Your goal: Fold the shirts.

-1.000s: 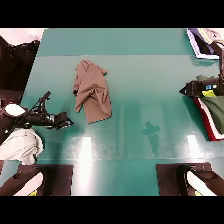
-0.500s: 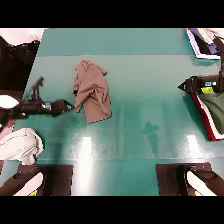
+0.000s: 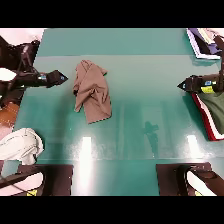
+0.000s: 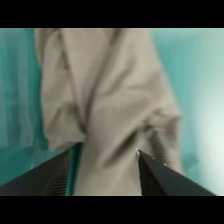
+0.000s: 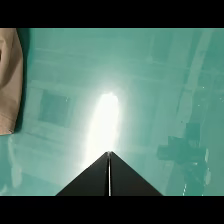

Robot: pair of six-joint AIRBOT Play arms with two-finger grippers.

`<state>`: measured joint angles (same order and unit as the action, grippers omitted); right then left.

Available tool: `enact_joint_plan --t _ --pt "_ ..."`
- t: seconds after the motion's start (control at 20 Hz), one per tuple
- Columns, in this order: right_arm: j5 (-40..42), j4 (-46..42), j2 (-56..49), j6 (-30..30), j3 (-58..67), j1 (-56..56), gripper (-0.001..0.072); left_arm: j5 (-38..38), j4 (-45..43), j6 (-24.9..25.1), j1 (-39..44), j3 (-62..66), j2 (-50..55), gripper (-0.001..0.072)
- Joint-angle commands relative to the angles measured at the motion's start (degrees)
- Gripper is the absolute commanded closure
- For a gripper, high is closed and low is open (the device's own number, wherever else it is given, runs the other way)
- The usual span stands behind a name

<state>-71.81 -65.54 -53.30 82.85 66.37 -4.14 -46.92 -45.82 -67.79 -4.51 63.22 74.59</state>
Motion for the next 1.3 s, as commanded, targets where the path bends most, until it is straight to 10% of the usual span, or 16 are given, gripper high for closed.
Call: enact_joint_plan --t 0.0,0.5,0.65,1.2,1.25 --pt "-0.17 0.02 0.04 0.02 0.00 0.04 0.0681 -0.61 0.44 0.09 0.02 3.96 10.84 0.0204" --pt "-0.42 0.04 0.04 0.02 0.00 0.04 0.0682 5.81 -4.31 -3.45 5.46 4.63 17.62 0.0210" --pt "-0.39 0.04 0.04 0.02 0.00 0.04 0.0681 5.07 -4.39 -3.80 5.46 4.72 17.62 0.0673" --pt "-1.01 4.15 0.04 0.00 9.09 0.09 0.0671 -26.71 -3.28 3.78 17.84 24.15 1.14 0.0675" --pt "-1.25 5.44 0.04 0.00 9.03 0.09 0.0530 -27.89 -3.50 4.09 19.89 24.15 -1.18 0.0675"
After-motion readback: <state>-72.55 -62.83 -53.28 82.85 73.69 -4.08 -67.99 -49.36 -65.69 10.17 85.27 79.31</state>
